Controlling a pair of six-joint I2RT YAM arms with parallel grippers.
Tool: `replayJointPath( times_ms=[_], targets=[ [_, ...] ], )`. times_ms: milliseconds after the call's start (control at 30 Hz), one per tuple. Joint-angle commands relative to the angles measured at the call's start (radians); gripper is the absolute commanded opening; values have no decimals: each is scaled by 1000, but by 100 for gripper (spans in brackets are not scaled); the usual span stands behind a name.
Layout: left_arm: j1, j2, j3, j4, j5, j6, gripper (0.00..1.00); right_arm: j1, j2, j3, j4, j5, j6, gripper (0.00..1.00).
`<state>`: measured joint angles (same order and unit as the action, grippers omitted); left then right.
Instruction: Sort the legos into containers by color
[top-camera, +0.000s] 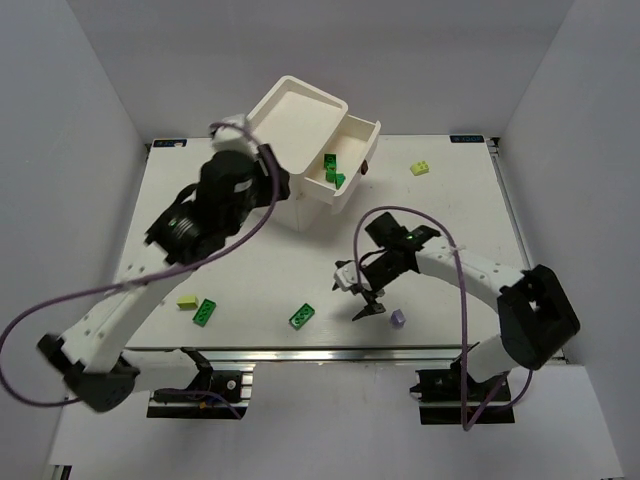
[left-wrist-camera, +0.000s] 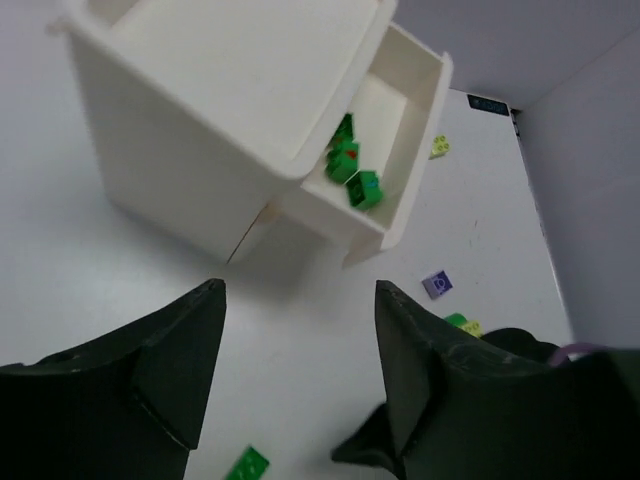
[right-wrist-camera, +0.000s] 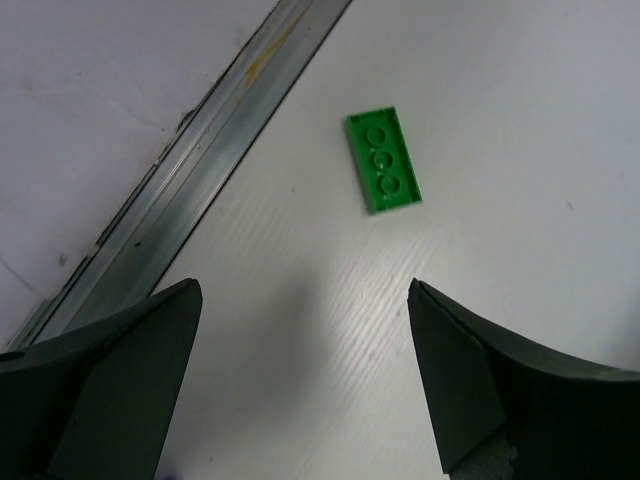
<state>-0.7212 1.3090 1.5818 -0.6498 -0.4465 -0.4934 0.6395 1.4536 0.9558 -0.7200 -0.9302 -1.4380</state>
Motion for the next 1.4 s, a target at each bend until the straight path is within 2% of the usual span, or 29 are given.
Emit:
replayJointPath(
  times_ms=[0, 67, 167, 300, 533, 733, 833, 933, 967, 1033, 1067, 1167, 1233, 1367],
  targets=[
    [2, -181, -202, -194, -124, -221, 73, 113, 91, 59, 183, 91, 154, 89],
    [2, -276, -261, -317, -156, -292, 84, 172, 173, 129, 209, 131, 195, 89],
    [2, -344, -341, -462, -208, -416, 90, 228, 264, 192, 244, 188, 215, 89],
    [2, -373, -428, -548, -207, -502, 91, 275, 349, 262, 257, 246, 238, 89],
    [2, -390, -476, -660, -195, -571, 92, 344, 455, 333, 209, 304, 223, 88],
    [2, -407, -522, -700, -170, -596, 93, 379, 504, 331, 235, 389, 255, 79],
    [2, -404, -548, -702, -146, -600, 93, 384, 505, 313, 249, 427, 258, 70],
    [2, -413, -572, -692, -132, -609, 93, 381, 498, 290, 266, 453, 263, 54],
    [2, -416, -579, -689, -130, -616, 93, 381, 496, 285, 264, 456, 264, 44],
    [2, -418, -589, -680, -129, -622, 93, 374, 484, 279, 258, 461, 264, 33],
    [2, -413, -595, -671, -120, -620, 93, 376, 476, 271, 242, 459, 258, 24],
    [2, -375, -625, -639, -95, -610, 93, 358, 413, 239, 191, 461, 245, 8],
    [2, -349, -649, -620, -80, -606, 94, 335, 335, 224, 160, 444, 237, 1],
    [2, -303, -680, -585, -86, -594, 96, 252, 144, 198, 99, 369, 280, 0]
  ],
)
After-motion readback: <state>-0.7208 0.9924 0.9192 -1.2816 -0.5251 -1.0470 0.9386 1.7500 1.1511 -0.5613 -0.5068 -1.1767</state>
